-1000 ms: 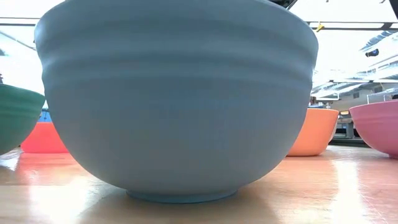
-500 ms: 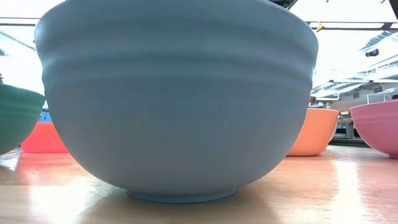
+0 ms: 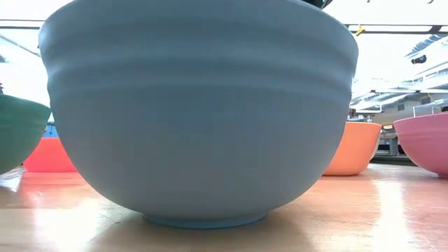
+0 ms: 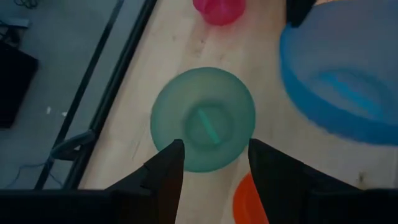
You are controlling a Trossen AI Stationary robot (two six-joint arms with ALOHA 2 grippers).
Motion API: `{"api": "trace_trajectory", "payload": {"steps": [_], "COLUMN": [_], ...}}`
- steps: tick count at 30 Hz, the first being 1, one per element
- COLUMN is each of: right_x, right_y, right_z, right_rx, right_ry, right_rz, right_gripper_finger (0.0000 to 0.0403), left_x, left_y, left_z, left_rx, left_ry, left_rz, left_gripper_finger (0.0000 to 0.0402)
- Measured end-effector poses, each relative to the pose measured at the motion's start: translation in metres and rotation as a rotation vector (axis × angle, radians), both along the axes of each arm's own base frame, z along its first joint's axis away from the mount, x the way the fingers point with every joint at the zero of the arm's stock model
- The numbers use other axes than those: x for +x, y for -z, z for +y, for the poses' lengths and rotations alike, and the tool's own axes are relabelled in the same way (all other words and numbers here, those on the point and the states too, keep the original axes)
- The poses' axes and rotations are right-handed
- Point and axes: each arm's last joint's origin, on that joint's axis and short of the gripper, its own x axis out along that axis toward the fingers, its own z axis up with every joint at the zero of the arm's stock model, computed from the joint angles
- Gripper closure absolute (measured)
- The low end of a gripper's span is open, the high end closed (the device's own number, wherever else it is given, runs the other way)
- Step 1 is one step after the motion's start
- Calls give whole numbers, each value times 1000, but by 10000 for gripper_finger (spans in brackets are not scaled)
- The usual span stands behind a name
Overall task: Nest bowls inside each other
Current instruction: Stack the light blue bowl on top of the light green bowl
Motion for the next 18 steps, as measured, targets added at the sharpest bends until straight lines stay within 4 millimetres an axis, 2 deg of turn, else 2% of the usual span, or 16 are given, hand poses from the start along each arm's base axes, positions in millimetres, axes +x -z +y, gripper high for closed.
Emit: {"api": "trace_trajectory", "payload": {"steps": [5,9,13,18], "right_x": [8,13,27,54], "right_y": [-5,-21,-28,-18], "right_z": [-29,-53,-76,-96], "right_rx": [-22,-75,-138,-157], "right_ry": [48,82,113,100], "right_rz": [-73,-121,-161,-143], "right_gripper_finger": [403,403,403,403], "left_x": [4,6,5,1], "left_y": [-3,-8,-26,-53], "left_z": [0,0,0,0], "left_rx": [1,-3,4,-8], "left_ry": [-3,2,7,10], "left_rz": [-47,-113,-221,-352], "left_gripper_finger": [214,214,214,214]}}
